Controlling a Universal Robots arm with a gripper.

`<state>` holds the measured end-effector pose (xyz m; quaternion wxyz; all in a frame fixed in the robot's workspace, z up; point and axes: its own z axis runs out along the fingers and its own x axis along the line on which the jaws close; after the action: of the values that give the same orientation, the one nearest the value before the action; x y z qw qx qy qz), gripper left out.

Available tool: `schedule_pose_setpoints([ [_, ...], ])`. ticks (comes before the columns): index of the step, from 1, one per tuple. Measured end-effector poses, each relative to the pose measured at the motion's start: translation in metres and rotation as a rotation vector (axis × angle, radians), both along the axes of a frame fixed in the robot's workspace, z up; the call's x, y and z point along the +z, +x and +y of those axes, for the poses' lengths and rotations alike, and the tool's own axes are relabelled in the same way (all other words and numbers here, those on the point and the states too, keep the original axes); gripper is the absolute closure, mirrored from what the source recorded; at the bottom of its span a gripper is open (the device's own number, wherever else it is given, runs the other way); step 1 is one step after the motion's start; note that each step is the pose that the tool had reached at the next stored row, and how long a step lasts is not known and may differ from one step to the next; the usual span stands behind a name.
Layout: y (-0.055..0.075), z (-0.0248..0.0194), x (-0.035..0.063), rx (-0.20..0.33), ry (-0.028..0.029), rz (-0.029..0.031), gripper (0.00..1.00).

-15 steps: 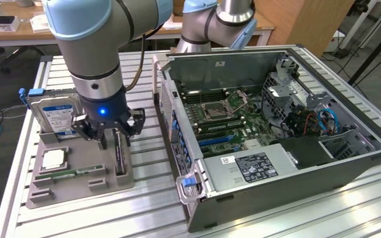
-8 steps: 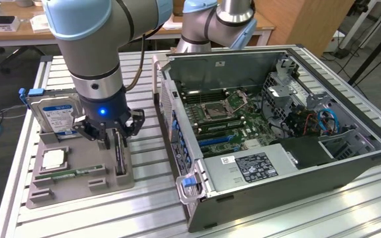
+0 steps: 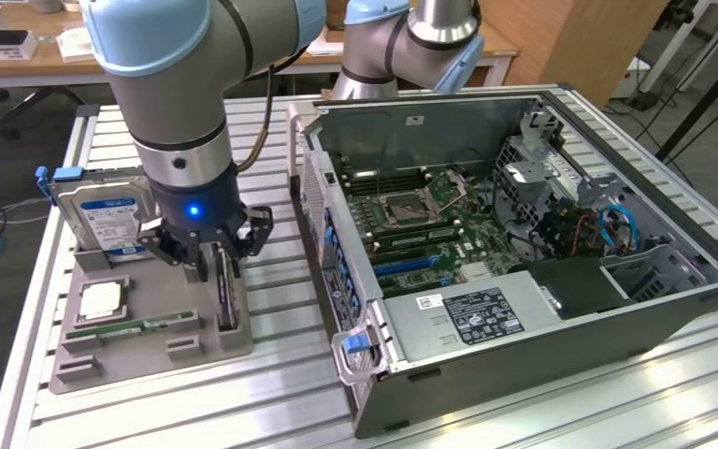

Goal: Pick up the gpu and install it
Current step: 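Pick up the gpu and move the gpu toward the slot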

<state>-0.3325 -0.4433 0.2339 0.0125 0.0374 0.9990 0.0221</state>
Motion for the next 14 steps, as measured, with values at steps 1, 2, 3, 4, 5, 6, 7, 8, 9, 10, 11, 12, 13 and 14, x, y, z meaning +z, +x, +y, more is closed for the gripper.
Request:
schedule_pose_setpoints([
  [1, 0.0, 0.0, 0.0, 0.0, 0.0, 0.0, 0.57],
  [2, 0.0, 0.0, 0.0, 0.0, 0.0, 0.0, 0.57],
  [3, 0.0, 0.0, 0.0, 0.0, 0.0, 0.0, 0.57],
  [4, 0.0, 0.0, 0.0, 0.0, 0.0, 0.0, 0.57],
  [5, 0.0, 0.0, 0.0, 0.0, 0.0, 0.0, 0.64],
  [6, 0.0, 0.0, 0.0, 0.0, 0.0, 0.0, 0.64],
  [7, 0.0, 0.0, 0.0, 0.0, 0.0, 0.0, 0.64],
  [8, 0.0, 0.0, 0.0, 0.0, -0.0001, 0.0001, 0.64],
  [9, 0.0, 0.0, 0.0, 0.0, -0.0001, 0.0001, 0.64],
  [10, 0.0001, 0.0, 0.0, 0.0, -0.0001, 0.0, 0.64],
  [11, 0.0001, 0.0, -0.0001, 0.0, 0.0, 0.0, 0.64],
  [12, 0.0001, 0.0, -0.0001, 0.0, 0.0, 0.0, 0.64],
  [13, 0.0001, 0.0, -0.0001, 0.0, 0.0, 0.0, 0.66],
  [14, 0.0001, 0.0, 0.0, 0.0, 0.0, 0.0001, 0.66],
])
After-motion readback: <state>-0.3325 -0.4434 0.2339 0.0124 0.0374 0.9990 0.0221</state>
